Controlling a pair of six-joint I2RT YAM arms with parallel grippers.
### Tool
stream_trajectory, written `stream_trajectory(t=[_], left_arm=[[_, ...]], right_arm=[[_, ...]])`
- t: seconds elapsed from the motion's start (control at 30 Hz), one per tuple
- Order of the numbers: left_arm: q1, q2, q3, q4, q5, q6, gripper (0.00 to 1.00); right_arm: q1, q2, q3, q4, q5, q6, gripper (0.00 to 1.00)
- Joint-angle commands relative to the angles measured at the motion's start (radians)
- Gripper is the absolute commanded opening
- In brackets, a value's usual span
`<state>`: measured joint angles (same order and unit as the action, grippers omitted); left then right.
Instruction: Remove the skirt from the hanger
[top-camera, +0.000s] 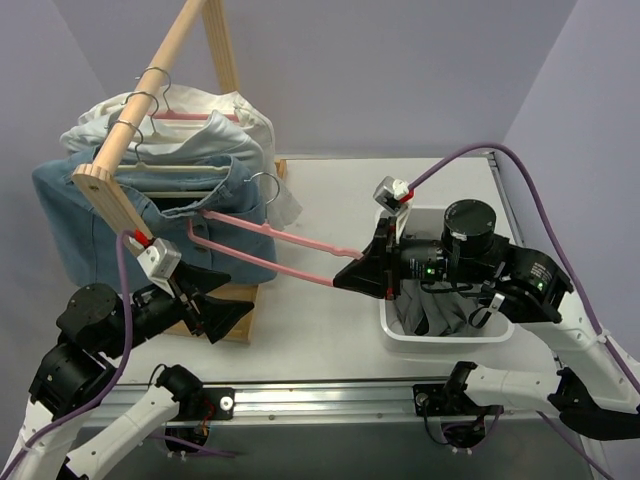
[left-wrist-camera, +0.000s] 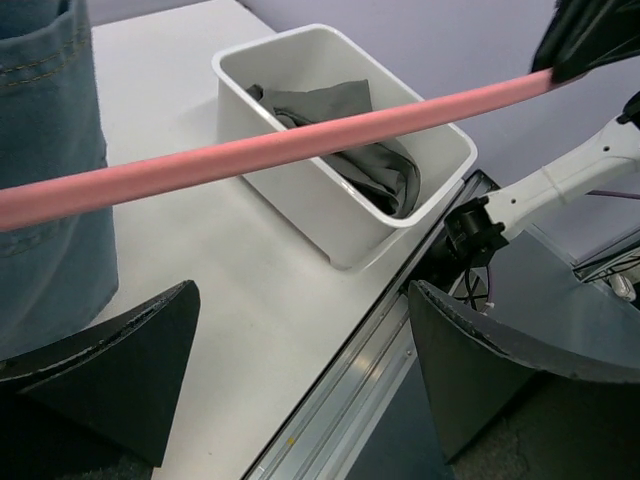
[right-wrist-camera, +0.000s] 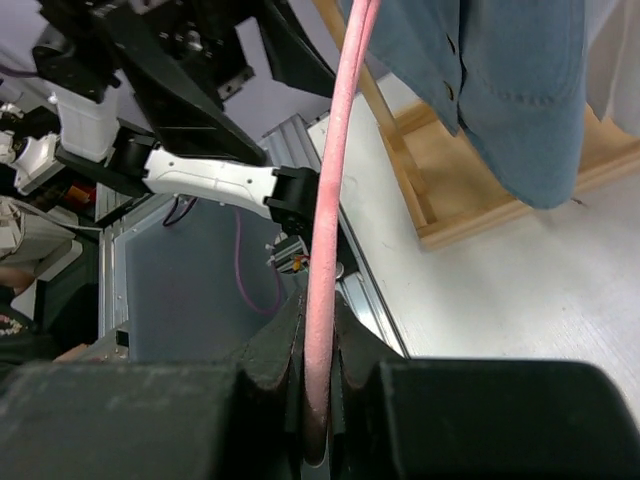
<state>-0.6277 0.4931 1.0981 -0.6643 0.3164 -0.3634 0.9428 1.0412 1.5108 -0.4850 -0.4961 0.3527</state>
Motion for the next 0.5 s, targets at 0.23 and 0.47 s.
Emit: stream_trajectory(t=[0.23, 0.47], left_arm=[[-0.003, -0.017, -0.030, -0.060, -0.036, -0.017, 0.94], [-0.001, -0.018, -0.009, -0.052, -0.053, -0.028, 0.95]], right_arm=[[0.070, 0.163, 0.242, 0.026, -0.081, -0.099, 0.00], [0.079, 0.189, 0.266, -0.115, 0.043, -0.159, 0.00]])
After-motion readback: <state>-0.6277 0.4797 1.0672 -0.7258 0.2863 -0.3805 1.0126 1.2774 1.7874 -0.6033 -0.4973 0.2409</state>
